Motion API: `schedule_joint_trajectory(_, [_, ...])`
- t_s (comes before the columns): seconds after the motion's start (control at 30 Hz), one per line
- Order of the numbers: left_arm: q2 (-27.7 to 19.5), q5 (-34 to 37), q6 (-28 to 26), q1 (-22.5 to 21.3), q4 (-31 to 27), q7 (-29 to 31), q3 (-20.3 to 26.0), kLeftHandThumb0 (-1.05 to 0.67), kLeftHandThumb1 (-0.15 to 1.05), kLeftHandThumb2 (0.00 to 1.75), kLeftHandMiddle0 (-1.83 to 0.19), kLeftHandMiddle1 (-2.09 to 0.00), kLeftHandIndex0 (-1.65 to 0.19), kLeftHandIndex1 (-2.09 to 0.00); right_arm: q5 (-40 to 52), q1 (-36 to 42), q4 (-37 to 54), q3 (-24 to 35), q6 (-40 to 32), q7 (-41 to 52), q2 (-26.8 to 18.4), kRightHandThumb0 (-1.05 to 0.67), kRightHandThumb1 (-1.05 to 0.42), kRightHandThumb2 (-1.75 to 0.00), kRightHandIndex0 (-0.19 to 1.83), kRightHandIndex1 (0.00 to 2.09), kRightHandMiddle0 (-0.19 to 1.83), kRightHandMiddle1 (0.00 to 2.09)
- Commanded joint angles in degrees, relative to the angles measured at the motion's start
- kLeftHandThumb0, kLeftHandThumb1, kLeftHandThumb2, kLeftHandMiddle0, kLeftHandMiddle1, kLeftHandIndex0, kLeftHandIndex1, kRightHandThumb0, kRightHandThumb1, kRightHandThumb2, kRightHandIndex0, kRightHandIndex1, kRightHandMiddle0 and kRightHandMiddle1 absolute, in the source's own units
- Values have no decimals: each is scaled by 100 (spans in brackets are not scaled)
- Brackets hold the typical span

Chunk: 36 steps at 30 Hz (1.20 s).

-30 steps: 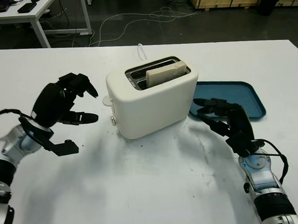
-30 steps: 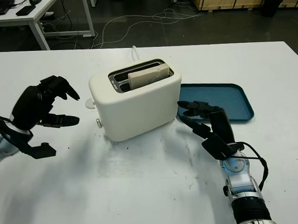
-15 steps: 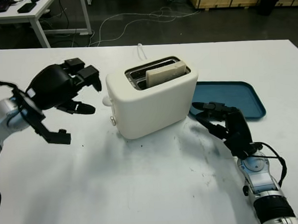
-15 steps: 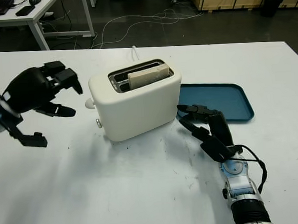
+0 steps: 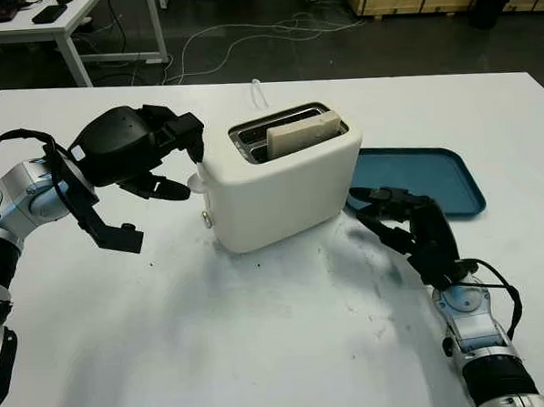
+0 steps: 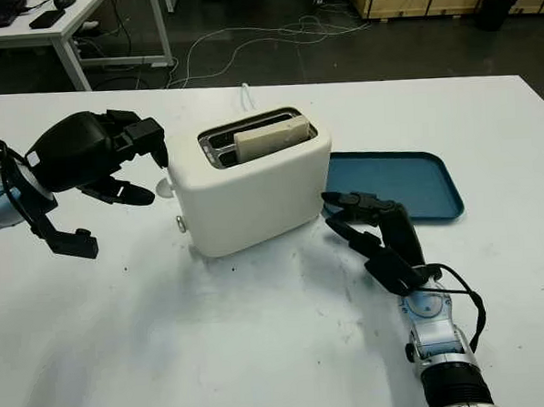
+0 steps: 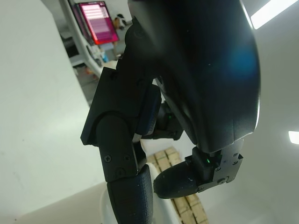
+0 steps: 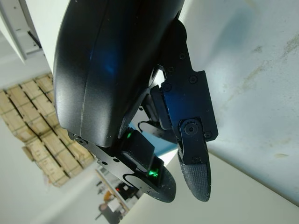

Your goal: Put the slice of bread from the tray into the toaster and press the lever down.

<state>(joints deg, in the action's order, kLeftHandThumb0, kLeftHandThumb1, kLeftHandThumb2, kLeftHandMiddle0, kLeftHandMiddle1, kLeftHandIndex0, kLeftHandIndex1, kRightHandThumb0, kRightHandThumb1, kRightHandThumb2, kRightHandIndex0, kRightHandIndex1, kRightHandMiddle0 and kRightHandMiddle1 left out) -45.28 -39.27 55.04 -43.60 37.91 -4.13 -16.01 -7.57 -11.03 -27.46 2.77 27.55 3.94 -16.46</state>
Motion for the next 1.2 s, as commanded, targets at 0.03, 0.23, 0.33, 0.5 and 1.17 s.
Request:
schedule_joint_trajectory(0.03, [-4,188,-89,218,-238,244,45,-78,92,47,-56,-175,-6,-167,78,-79,-31,19,-62,7,18,-63,-92,-17,66,92,94,1])
schedule_joint_trajectory(0.23, [-94,608,-405,698,-861,560,380,-76,92,46,-67,-175,-14,-162,69,-103,-106,15,20,4,10,-63,-92,-17,65,92,95,1])
schedule_joint_trajectory(0.33, [-114,787,-568,975,-1161,557,653,-76,92,56,-70,-175,-11,-162,84,-109,-131,17,2,17,14,-64,-92,-17,65,91,95,1])
schedule_joint_trajectory(0.5, [-35,1051,-529,1292,-1230,487,966,-76,92,60,-67,-175,-18,-155,104,-153,-251,11,99,55,10,-63,-92,-17,67,91,95,1])
schedule_joint_trajectory(1.17, [348,785,-371,1140,-592,343,803,-75,92,56,-65,-175,-31,-143,200,-165,-343,33,132,88,28,-66,-92,-17,64,88,95,1])
